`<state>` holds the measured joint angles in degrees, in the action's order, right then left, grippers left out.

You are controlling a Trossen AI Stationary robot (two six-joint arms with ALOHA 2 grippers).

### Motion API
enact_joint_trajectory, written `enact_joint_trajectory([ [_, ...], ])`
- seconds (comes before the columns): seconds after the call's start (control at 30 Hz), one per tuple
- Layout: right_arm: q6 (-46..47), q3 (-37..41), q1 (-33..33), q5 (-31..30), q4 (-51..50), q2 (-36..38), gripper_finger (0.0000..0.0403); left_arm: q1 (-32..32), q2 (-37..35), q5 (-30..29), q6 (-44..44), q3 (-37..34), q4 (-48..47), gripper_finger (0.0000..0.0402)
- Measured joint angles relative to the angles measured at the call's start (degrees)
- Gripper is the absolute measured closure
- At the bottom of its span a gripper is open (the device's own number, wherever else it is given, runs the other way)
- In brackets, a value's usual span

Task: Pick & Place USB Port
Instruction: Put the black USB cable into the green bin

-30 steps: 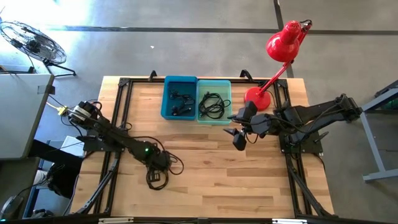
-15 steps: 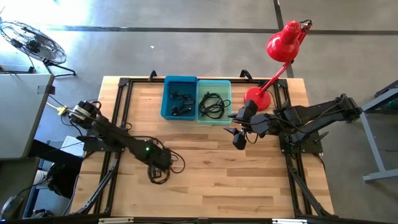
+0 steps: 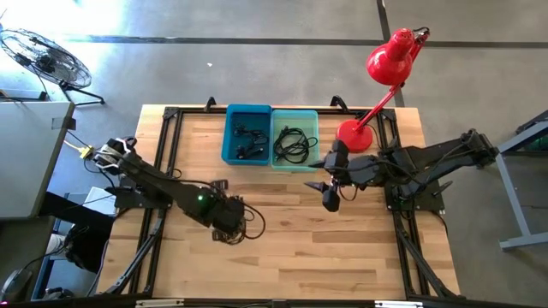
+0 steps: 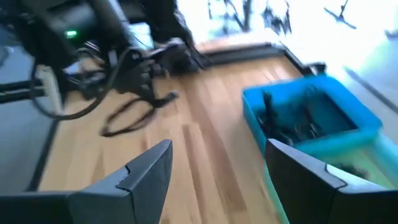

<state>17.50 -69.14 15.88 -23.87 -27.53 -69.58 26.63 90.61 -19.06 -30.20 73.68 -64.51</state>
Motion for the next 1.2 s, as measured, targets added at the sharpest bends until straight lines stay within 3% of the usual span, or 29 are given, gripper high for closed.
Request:
enact_joint_trajectory([
  [0.17, -8.0, 0.0, 2.6, -3.7, 9.4, 0.0, 0.0155, 0.0, 0.0, -12.5, 0.0, 11.0, -9.7, 0.0401],
  [0.37, -20.4, 0.0, 5.3, -16.8, 21.4, 0.0, 0.0155, 0.0, -0.1, -29.9, 1.8, 23.4, -15.8, 0.0402],
  [0.53, -29.5, 0.0, 5.8, -23.6, 29.1, 0.0, 0.0155, -0.9, -0.1, -39.6, 8.0, 31.5, -16.6, 0.0402],
  [0.8, -43.0, 0.0, 5.5, -23.5, 38.5, 0.1, 0.0155, -5.8, -0.1, -44.3, 14.7, 38.3, -15.8, 0.0402],
  [0.93, -44.0, 0.0, 6.6, -24.9, 39.3, 0.4, 0.0155, -8.6, -0.1, -44.3, 20.1, 38.5, -10.1, 0.0402],
  [1.2, -46.5, 0.0, 6.6, -31.0, 38.4, 0.5, 0.0155, -13.2, -0.1, -38.1, 36.5, 38.5, 6.4, 0.0402],
])
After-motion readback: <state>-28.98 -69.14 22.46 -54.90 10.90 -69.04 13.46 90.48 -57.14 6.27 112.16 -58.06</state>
